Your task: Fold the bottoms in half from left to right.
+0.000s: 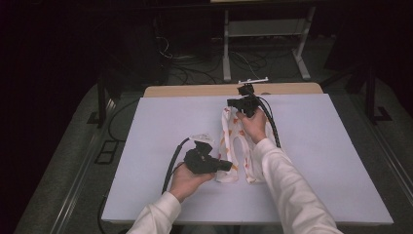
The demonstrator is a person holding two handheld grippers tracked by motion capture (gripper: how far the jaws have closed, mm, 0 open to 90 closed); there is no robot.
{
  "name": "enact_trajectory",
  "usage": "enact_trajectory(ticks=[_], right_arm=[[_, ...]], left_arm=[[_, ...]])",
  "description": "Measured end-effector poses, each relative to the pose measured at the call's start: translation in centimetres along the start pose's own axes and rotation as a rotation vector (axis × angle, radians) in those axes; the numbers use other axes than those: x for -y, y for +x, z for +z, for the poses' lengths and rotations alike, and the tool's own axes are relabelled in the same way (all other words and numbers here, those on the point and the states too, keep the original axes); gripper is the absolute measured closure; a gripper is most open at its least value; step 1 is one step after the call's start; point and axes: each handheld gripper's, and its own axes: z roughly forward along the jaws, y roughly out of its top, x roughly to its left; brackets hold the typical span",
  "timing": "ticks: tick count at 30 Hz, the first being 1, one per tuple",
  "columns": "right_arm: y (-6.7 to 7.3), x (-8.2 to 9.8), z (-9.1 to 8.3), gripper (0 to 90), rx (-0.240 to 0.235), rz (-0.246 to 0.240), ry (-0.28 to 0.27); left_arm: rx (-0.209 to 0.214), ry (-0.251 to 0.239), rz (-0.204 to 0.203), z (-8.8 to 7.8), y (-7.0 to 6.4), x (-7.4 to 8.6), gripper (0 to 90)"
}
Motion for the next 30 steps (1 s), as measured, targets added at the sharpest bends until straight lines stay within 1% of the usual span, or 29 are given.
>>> enact_trajectory(ticks=[7, 14, 20, 22, 24, 30], right_arm=[[-0.9, 0.0, -0.4, 88.2, -0.003, 0.015, -0.010], [-1.7, -0.1, -0.7, 88.2, -0.010, 0.029, -0.008], [-2.2, -0.3, -1.2, 88.2, -0.022, 0.018, -0.007], [-2.5, -0.3, -1.4, 88.2, -0.040, 0.014, 0.002], [-2.7, -0.4, -1.6, 88.2, -0.043, 0.005, 0.009], [-3.6, -0.5, -2.1, 88.2, -0.051, 0.008, 0.011]], left_arm=[[0.016, 0.005, 0.016, 0.7, -0.5, -0.8, 88.3], [0.034, 0.009, 0.027, 1.8, -0.9, -1.7, 88.2], [0.053, 0.012, 0.040, 3.0, -1.3, -2.4, 88.2], [0.059, 0.012, 0.039, 3.4, -1.5, -2.7, 88.3], [0.063, 0.015, 0.044, 3.9, -1.6, -2.9, 88.2], [0.070, 0.019, 0.046, 5.0, -1.8, -3.5, 88.2]])
